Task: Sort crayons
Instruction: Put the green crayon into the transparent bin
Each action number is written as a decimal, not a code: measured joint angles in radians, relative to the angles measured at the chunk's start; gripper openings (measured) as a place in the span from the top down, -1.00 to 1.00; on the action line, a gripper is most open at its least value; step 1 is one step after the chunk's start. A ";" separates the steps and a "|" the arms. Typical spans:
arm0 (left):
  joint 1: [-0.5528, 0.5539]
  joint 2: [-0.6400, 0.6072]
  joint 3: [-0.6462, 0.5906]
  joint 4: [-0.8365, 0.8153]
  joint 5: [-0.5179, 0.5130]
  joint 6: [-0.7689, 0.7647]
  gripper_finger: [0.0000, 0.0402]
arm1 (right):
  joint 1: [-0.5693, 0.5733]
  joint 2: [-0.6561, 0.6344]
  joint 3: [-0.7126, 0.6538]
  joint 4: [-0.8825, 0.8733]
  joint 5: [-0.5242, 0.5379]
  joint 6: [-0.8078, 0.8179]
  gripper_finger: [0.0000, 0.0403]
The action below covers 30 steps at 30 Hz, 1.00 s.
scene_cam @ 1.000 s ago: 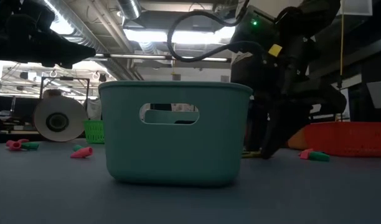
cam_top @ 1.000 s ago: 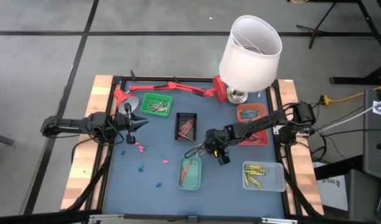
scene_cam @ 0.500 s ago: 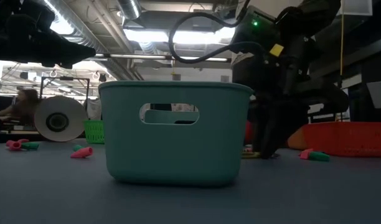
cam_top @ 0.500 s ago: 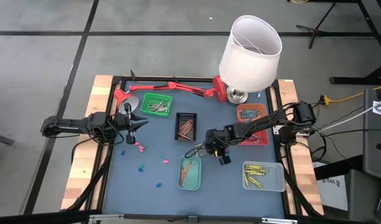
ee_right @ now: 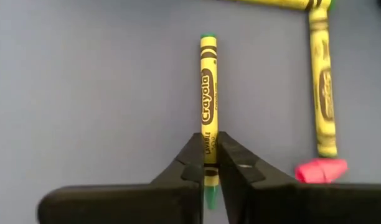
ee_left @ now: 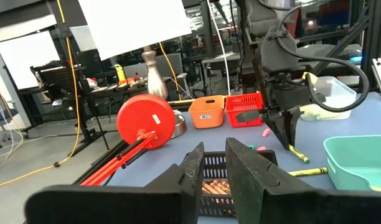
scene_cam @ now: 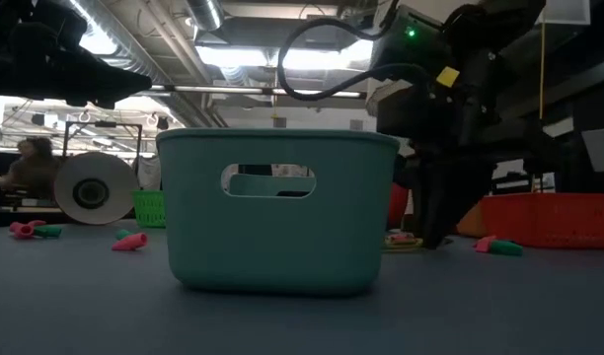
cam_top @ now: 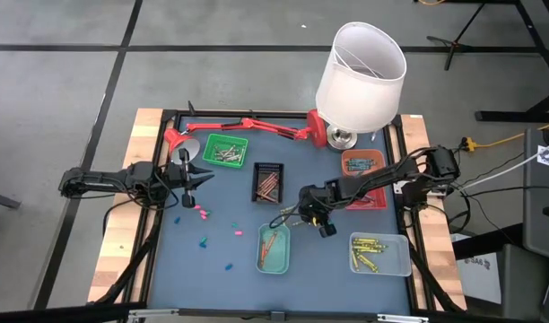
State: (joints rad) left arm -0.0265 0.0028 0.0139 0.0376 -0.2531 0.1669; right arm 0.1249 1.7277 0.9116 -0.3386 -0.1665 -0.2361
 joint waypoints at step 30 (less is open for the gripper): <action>0.000 0.000 0.000 0.000 0.000 0.000 0.74 | 0.423 -0.261 0.218 -0.749 0.083 0.340 0.84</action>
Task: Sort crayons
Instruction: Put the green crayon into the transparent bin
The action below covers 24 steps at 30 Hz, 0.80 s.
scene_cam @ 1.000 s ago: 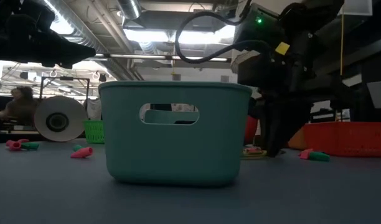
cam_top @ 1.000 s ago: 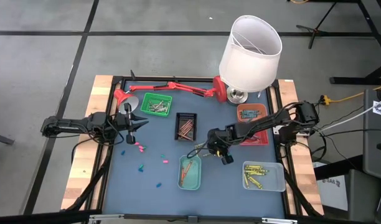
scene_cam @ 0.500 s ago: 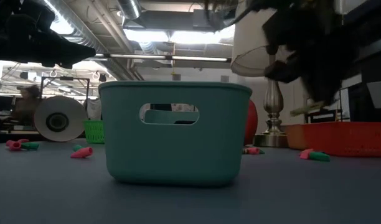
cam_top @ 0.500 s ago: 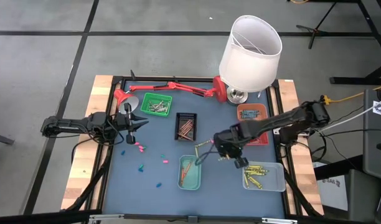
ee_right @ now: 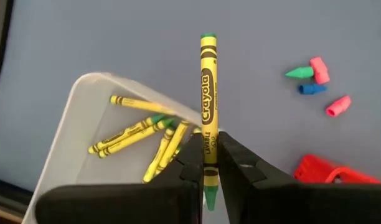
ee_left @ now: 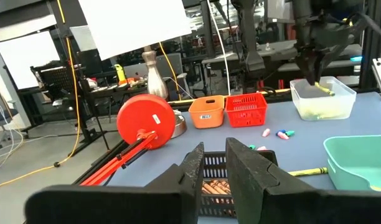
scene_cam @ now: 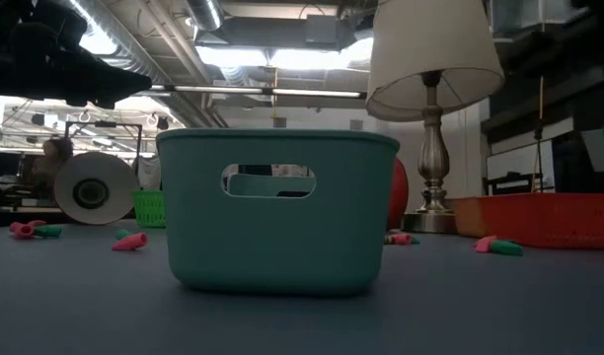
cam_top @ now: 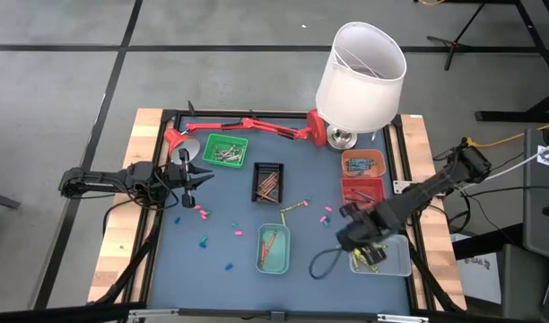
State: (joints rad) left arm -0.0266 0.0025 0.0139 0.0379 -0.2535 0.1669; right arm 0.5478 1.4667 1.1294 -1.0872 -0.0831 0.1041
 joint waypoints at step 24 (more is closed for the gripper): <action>0.000 0.000 0.000 0.000 0.000 0.000 0.74 | 0.310 -0.051 -0.223 -0.006 0.012 0.494 0.84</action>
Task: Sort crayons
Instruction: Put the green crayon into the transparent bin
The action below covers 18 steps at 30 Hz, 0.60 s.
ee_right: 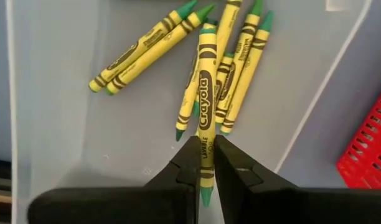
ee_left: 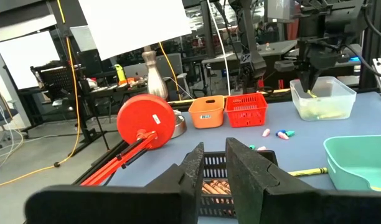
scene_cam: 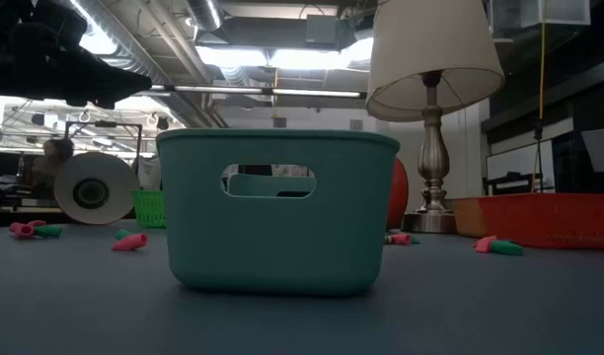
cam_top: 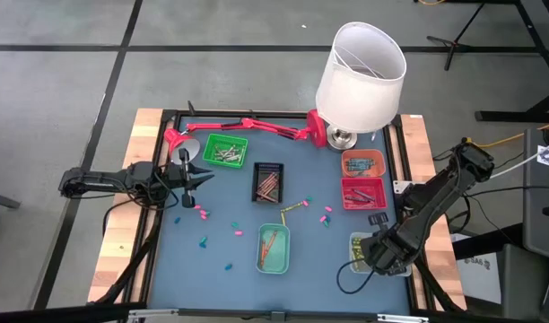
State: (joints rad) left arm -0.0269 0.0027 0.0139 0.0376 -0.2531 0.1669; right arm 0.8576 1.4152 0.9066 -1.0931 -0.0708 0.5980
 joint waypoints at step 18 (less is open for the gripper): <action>0.000 0.000 0.000 0.000 0.000 0.000 0.74 | 0.000 0.000 0.000 -0.001 0.008 0.038 0.76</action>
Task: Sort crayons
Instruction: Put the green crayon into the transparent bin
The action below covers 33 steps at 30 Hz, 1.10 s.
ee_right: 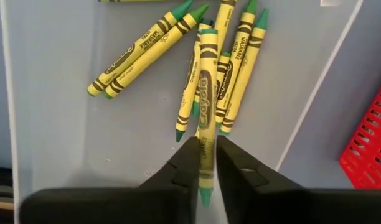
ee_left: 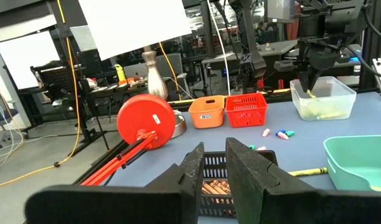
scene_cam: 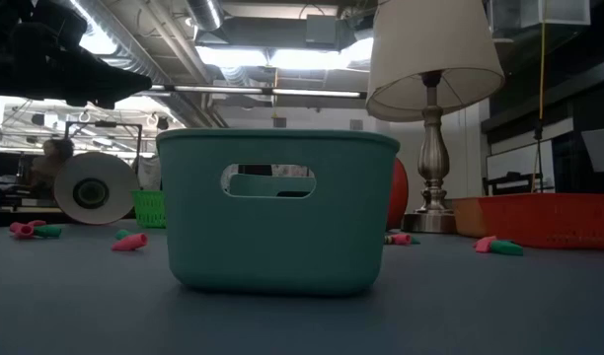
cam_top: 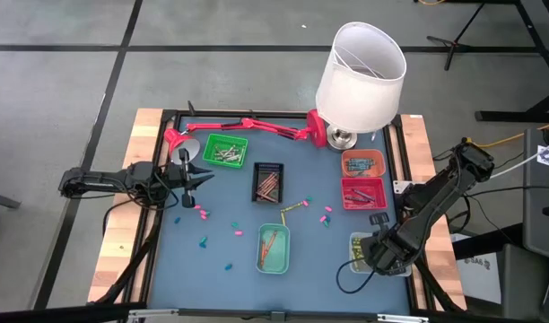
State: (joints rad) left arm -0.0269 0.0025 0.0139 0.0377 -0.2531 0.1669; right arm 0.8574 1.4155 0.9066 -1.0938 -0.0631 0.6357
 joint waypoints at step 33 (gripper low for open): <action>0.000 0.000 0.000 0.000 0.000 0.000 0.74 | -0.003 0.001 0.259 -0.098 0.432 -0.078 0.18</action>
State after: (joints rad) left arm -0.0269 0.0025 0.0139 0.0376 -0.2531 0.1669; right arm 0.8545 1.4162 1.1652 -1.1922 0.3691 0.5572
